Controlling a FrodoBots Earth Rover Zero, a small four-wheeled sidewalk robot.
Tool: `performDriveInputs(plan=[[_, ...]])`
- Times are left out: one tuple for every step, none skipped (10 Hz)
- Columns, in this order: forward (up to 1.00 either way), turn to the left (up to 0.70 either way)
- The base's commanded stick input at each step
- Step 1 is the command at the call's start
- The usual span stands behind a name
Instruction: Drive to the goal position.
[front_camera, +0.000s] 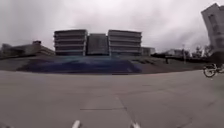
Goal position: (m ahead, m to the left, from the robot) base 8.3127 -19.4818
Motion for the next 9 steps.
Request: performDriveInputs(plan=[[1.00,-0.28],[1.00,-0.28],[1.00,-0.28],[1.00,-0.28],[1.00,-0.28],[1.00,-0.28],[1.00,-0.28],[1.00,-0.28],[1.00,-0.28]])
